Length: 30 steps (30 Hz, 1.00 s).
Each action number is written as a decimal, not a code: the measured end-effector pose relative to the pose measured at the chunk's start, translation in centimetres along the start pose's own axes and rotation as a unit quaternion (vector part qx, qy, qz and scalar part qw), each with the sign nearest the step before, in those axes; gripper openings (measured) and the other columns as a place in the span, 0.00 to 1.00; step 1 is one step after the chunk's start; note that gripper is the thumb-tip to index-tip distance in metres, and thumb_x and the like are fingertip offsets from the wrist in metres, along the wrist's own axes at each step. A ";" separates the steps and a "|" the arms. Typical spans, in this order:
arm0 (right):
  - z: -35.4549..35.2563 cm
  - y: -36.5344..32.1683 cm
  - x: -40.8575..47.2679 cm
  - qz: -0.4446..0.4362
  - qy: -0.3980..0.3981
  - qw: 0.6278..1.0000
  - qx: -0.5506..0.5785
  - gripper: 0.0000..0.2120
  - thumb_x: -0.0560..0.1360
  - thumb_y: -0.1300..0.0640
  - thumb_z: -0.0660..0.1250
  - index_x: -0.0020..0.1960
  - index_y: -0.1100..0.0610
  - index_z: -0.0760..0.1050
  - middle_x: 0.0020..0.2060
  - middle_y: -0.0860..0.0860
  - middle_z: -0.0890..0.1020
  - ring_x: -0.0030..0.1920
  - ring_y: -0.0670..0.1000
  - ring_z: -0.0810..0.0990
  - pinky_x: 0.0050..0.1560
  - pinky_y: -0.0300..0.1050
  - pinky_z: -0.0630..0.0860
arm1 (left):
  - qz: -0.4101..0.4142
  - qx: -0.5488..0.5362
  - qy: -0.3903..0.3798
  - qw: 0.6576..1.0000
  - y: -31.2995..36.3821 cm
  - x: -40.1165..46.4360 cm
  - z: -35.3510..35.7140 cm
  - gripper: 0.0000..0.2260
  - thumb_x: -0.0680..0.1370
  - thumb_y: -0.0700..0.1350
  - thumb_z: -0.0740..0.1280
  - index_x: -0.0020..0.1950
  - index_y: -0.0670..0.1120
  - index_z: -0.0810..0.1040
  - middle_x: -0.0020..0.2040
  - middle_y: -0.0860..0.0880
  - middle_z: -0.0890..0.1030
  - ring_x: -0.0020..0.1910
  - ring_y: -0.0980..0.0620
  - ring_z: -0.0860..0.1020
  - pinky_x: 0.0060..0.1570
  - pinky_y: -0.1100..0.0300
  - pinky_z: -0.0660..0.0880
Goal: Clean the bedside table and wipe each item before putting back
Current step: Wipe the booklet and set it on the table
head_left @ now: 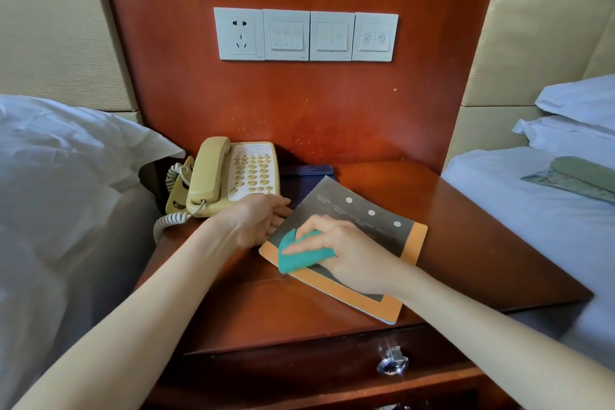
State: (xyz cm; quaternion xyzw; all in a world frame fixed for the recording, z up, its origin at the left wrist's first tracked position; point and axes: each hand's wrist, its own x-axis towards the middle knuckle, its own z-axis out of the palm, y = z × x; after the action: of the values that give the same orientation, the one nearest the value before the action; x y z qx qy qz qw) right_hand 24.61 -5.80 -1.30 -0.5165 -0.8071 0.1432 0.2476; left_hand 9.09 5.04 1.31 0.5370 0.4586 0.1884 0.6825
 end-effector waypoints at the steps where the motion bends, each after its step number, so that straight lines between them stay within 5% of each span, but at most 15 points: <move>1: -0.1 -0.1 -0.4 -0.005 -0.015 1.000 -0.001 0.22 0.76 0.71 0.62 0.61 0.49 0.79 0.57 0.46 0.72 0.56 0.41 0.68 0.52 0.23 0.63 | 0.015 0.013 -0.002 1.000 -0.1 0.0 0.0 0.12 0.82 0.44 0.59 0.52 0.38 0.77 0.36 0.43 0.83 0.30 0.49 0.82 0.31 0.61 0.79; 8: -1.6 -0.4 -3.1 -0.002 -0.052 0.998 0.021 0.23 0.76 0.70 0.63 0.60 0.45 0.79 0.55 0.42 0.72 0.58 0.39 0.68 0.50 0.28 0.69 | 0.073 0.075 -0.029 0.994 -0.7 -0.4 -0.3 0.08 0.81 0.37 0.60 0.52 0.37 0.78 0.41 0.42 0.81 0.28 0.54 0.80 0.29 0.65 0.78; 14: -3.8 1.2 -5.9 0.031 -0.063 0.997 0.043 0.26 0.75 0.71 0.64 0.54 0.40 0.81 0.53 0.35 0.74 0.57 0.41 0.72 0.54 0.37 0.72 | 0.100 0.143 0.021 0.984 -1.2 -0.3 -0.1 0.07 0.81 0.37 0.62 0.47 0.38 0.79 0.45 0.39 0.76 0.35 0.48 0.73 0.29 0.64 0.71; 18: -5.0 3.3 -6.9 0.053 -0.009 0.997 0.056 0.25 0.74 0.71 0.65 0.53 0.40 0.81 0.50 0.38 0.76 0.52 0.42 0.75 0.50 0.34 0.70 | 0.117 0.171 0.049 0.977 -1.4 -0.4 0.4 0.08 0.81 0.36 0.62 0.49 0.35 0.79 0.45 0.37 0.76 0.43 0.42 0.71 0.34 0.58 0.66; 22: -5.8 6.0 -6.1 0.102 0.059 0.993 0.011 0.19 0.75 0.68 0.66 0.58 0.48 0.80 0.50 0.41 0.76 0.54 0.45 0.75 0.53 0.35 0.70 | 0.128 0.197 0.075 0.969 -1.4 -0.3 0.6 0.08 0.81 0.37 0.62 0.49 0.36 0.81 0.35 0.42 0.81 0.31 0.49 0.75 0.27 0.63 0.67; 26: -5.2 7.3 -2.5 0.156 0.127 0.978 -0.050 0.17 0.76 0.66 0.65 0.61 0.52 0.78 0.51 0.46 0.76 0.54 0.47 0.75 0.44 0.29 0.70 | 0.135 0.210 0.090 0.964 -1.5 -0.1 0.8 0.08 0.80 0.36 0.63 0.46 0.38 0.81 0.21 0.53 0.76 0.16 0.60 0.70 0.18 0.71 0.64; 30: -3.6 6.8 2.6 0.166 0.149 0.971 -0.086 0.18 0.77 0.64 0.65 0.65 0.53 0.75 0.57 0.51 0.75 0.56 0.48 0.72 0.52 0.37 0.71 | 0.135 0.212 0.086 0.964 -1.4 -0.3 0.7 0.07 0.79 0.37 0.64 0.51 0.37 0.82 0.38 0.42 0.82 0.34 0.48 0.78 0.35 0.60 0.73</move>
State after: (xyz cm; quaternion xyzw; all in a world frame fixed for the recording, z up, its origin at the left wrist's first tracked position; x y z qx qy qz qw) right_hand 30.87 -0.64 -0.94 -0.6780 -0.6735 0.0343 0.2925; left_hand 9.23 3.94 0.19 0.7079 0.4686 0.2230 0.4792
